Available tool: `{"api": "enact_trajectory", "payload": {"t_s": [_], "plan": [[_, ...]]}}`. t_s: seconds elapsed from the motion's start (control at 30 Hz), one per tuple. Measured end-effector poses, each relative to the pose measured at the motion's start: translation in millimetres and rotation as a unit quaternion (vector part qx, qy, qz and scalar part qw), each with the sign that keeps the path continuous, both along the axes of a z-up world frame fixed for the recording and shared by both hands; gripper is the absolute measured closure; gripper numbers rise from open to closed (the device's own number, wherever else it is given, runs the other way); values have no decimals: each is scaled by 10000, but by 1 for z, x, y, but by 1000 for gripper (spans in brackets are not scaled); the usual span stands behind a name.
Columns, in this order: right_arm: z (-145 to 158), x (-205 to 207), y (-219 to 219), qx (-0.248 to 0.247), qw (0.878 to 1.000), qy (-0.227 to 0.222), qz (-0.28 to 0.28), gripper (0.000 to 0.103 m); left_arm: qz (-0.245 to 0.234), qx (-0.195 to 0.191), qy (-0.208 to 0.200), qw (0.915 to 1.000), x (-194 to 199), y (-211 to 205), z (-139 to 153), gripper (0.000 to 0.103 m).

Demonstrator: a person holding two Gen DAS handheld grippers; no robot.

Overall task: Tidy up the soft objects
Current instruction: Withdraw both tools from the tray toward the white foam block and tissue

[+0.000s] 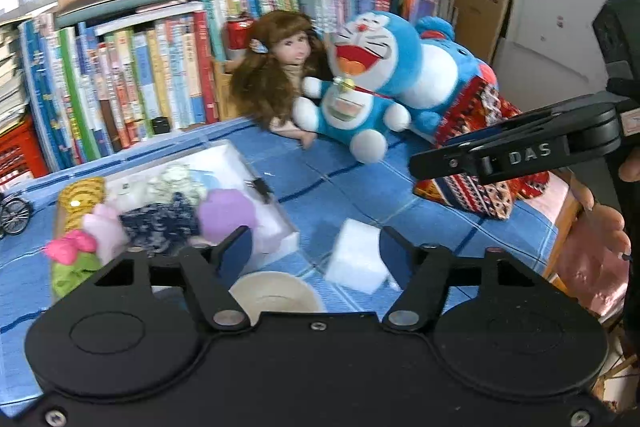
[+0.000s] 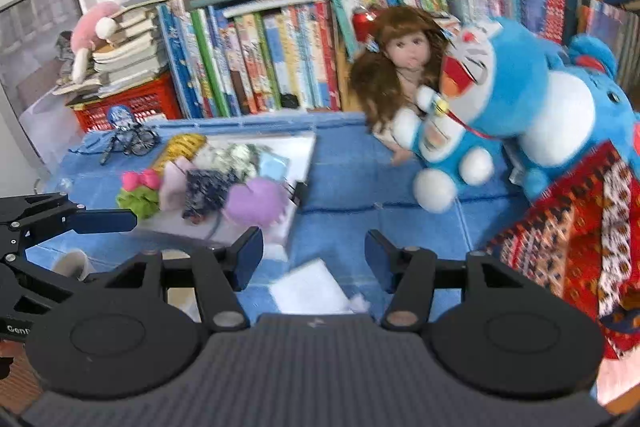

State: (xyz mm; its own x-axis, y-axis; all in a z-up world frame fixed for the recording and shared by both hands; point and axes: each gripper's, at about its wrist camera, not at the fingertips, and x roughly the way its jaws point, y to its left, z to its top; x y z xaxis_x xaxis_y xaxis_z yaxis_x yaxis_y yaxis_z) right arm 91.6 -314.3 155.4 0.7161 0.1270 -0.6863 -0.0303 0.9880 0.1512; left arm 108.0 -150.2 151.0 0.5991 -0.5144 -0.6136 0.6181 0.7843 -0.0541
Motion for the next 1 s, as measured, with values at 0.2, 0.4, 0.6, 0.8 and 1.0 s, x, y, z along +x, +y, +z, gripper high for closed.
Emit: {"api": "enact_trajectory", "payload": {"t_s": [0.2, 0.4, 0.6, 0.8, 1.0], "plan": [[-29, -7, -25, 73, 9992, 358, -153, 61, -187, 119, 38, 9997, -10, -39, -23, 48], [-64, -1, -44, 409, 9958, 761, -290, 65, 24, 370, -126, 9992, -14, -71, -49, 48], [-97, 13, -58, 882, 9896, 1079, -353, 57, 459, 521, -238, 9973, -9, -91, -76, 37], [-120, 36, -56, 1067, 9841, 1378, -335, 45, 515, 628, -231, 9964, -6, -103, -95, 36], [-129, 42, -56, 1215, 9803, 1544, -206, 71, 593, 698, -386, 9950, -4, -109, -102, 30]]}}
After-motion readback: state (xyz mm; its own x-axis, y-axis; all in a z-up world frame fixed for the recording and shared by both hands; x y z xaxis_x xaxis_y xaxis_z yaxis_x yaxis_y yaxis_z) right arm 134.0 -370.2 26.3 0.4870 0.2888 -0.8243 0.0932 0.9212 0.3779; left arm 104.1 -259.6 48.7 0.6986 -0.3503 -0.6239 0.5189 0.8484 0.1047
